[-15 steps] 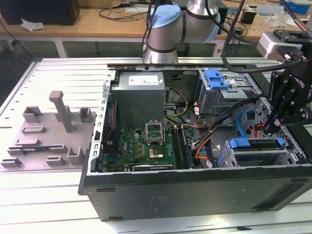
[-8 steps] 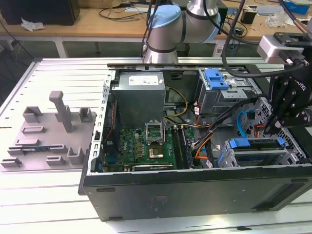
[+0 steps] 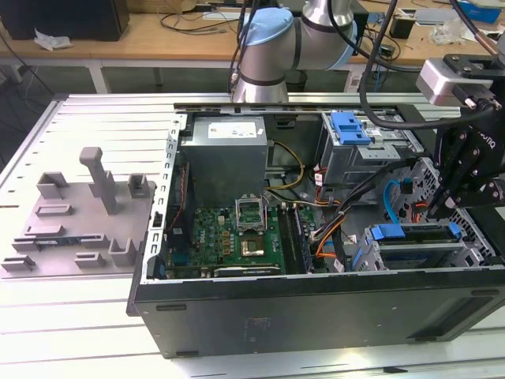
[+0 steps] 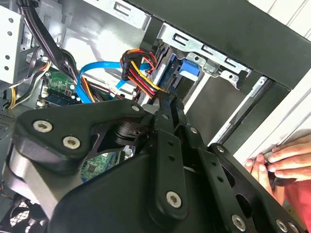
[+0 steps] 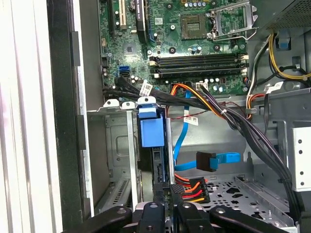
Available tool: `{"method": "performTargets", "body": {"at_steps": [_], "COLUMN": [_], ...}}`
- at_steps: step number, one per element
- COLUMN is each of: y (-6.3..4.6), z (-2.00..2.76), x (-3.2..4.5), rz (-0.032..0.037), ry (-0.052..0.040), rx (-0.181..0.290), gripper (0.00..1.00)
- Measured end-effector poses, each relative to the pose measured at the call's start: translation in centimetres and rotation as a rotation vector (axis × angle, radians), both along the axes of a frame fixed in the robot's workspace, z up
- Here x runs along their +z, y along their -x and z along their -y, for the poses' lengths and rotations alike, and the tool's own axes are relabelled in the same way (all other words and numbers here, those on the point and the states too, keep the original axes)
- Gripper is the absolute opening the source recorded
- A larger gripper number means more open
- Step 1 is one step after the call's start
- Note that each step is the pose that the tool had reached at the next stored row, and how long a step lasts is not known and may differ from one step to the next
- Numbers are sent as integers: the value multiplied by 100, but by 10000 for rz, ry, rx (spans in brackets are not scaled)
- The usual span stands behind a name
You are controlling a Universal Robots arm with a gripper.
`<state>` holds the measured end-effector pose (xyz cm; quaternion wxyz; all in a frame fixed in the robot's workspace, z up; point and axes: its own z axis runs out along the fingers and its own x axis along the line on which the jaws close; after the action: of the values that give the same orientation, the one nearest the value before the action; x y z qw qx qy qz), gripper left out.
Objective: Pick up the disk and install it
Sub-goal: 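Insert the first disk wire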
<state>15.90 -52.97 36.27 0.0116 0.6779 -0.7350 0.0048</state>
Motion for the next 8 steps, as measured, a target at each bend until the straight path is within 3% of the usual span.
{"method": "performTargets", "body": {"at_steps": [8], "y": [-2], "z": [2], "x": [0], "rz": [0], "ry": [-24], "rx": [-1], "gripper": [16]}}
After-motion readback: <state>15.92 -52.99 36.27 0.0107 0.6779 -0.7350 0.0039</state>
